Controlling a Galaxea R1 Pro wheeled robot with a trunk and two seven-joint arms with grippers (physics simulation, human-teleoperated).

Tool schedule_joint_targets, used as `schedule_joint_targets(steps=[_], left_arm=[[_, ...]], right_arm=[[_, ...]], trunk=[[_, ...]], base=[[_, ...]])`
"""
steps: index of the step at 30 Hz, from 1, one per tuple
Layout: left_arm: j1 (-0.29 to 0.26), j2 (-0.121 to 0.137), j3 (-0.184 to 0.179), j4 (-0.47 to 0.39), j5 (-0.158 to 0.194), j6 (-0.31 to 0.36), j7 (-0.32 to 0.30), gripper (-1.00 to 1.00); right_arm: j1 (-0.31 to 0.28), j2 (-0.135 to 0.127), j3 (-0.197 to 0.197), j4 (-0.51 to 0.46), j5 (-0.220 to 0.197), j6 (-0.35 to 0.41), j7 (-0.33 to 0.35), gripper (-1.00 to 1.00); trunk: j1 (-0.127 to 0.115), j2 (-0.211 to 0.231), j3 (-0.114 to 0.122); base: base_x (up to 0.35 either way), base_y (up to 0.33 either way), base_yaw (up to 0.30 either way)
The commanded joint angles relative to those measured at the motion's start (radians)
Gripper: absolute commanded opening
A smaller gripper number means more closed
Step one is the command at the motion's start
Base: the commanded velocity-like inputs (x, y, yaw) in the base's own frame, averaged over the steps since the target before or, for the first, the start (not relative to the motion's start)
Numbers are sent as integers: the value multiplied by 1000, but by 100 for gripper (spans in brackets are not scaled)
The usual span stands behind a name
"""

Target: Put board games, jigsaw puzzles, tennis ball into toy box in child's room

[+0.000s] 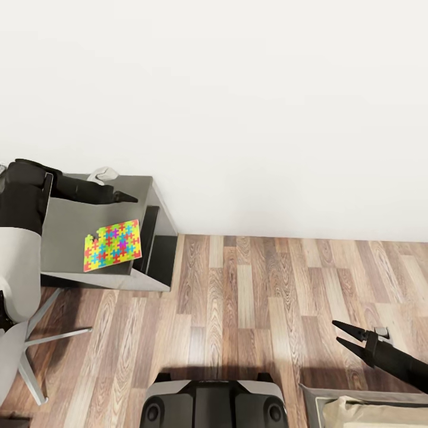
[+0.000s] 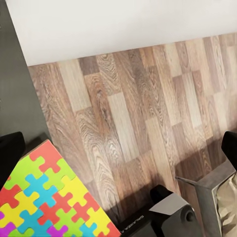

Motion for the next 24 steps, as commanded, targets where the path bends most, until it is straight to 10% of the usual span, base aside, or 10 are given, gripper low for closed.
schedule_joint_targets(steps=[1,24], left_arm=[[-1,0,2,-1,-10,10,-10,100],[0,1,1,-1,-13,3,-9,100]], right_arm=[[0,0,-1,0,0,5,3,100],[-1,0,-1,2,0,3,1,100]], trunk=[[1,-1,0],[1,-1,38]], base=[[0,0,0],[0,0,0]])
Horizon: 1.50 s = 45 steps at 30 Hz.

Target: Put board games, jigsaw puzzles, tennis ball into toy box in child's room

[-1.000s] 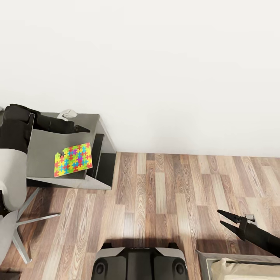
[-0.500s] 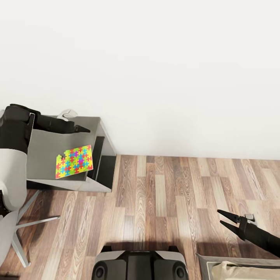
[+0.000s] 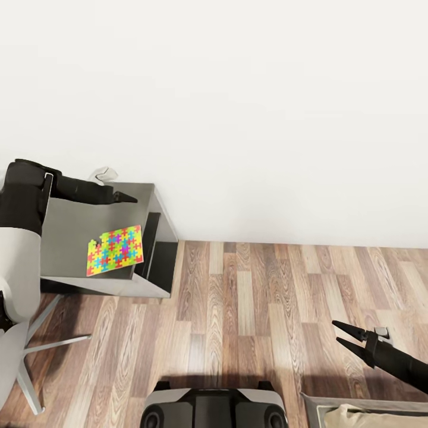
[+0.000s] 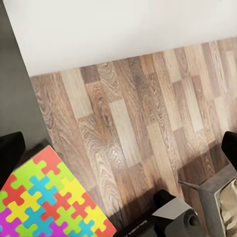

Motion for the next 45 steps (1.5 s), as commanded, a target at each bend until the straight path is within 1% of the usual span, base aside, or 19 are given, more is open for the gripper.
schedule_joint_targets(steps=[1,7,14,20,30,36,45], left_arm=[[0,0,2,-1,-11,9,-10,100],[11,2,3,-1,-10,8,-10,100],[22,5,4,-1,-10,5,-10,100],[26,5,4,-1,-10,5,-10,100],[34,23,4,-1,-4,7,-14,100],[38,28,4,-1,0,8,-17,100],[70,29,4,-1,4,5,-19,100]], right_arm=[[-1,0,-1,0,1,4,3,100],[-1,0,0,2,2,2,2,100],[0,0,4,3,1,-25,3,100],[0,0,3,4,1,-30,4,100],[0,0,2,3,0,-31,4,100],[0,0,1,3,0,-31,4,100],[0,0,2,1,0,-31,3,100]], trunk=[[1,-1,0],[1,-1,10],[1,-1,22],[1,-1,32],[1,-1,48],[1,-1,58],[1,-1,73]], base=[[0,0,0],[0,0,0],[0,0,0],[0,0,0],[0,0,0],[0,0,0],[0,0,0]])
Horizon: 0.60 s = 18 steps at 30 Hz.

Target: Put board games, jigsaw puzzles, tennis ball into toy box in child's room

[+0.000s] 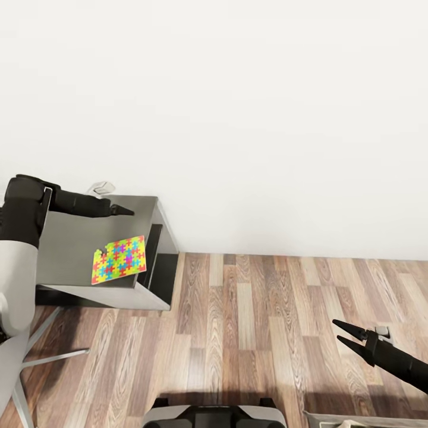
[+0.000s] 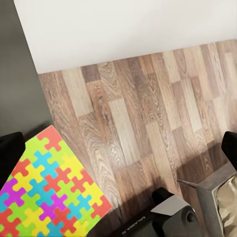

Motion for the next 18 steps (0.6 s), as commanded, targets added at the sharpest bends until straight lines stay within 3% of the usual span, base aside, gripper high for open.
schedule_joint_targets(steps=[1,8,18], left_arm=[[3,-1,2,-1,-10,9,-10,100],[38,-7,2,-1,-8,4,-36,100],[64,-7,2,-7,-8,-1,-175,100]], right_arm=[[-1,0,-1,0,0,5,2,100],[0,0,0,-1,0,3,1,100],[0,1,3,-5,-1,-23,2,100]], trunk=[[1,-2,0],[1,-2,12],[1,-2,28]], base=[[0,0,0],[0,0,0],[0,0,0]])
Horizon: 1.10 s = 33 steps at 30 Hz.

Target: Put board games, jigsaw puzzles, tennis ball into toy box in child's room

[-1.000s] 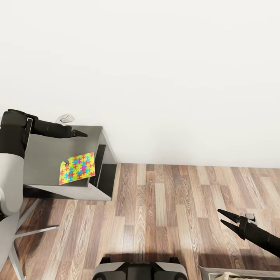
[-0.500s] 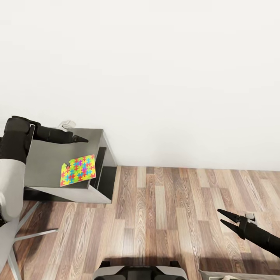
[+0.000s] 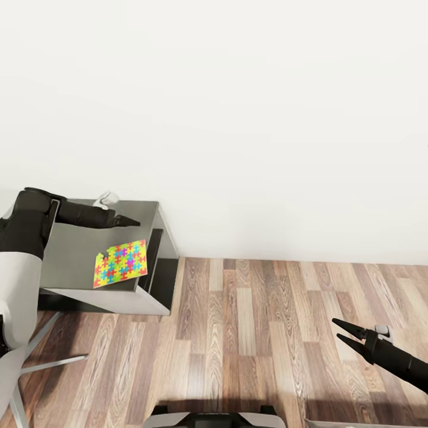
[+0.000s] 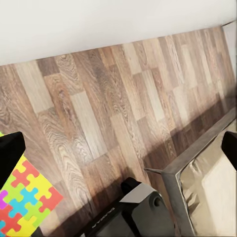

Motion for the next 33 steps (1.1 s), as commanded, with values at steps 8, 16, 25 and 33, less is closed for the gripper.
schedule_joint_targets(steps=[8,16,25,33], left_arm=[[4,5,4,-11,-11,12,-9,100],[8,5,13,-13,-11,20,-9,100],[4,1,36,-19,-12,24,-9,100],[-4,0,36,-40,-14,25,-9,100]], right_arm=[[-1,4,3,-2,-1,-4,0,100],[-1,35,3,-3,0,-8,-2,100],[-1,60,-7,-22,-1,-8,-16,100],[0,63,-7,-63,-2,-7,-21,100]], trunk=[[1,-2,12],[1,-2,25],[1,-2,40],[1,-2,53]], base=[[0,0,0],[0,0,0],[0,0,0],[0,0,0]])
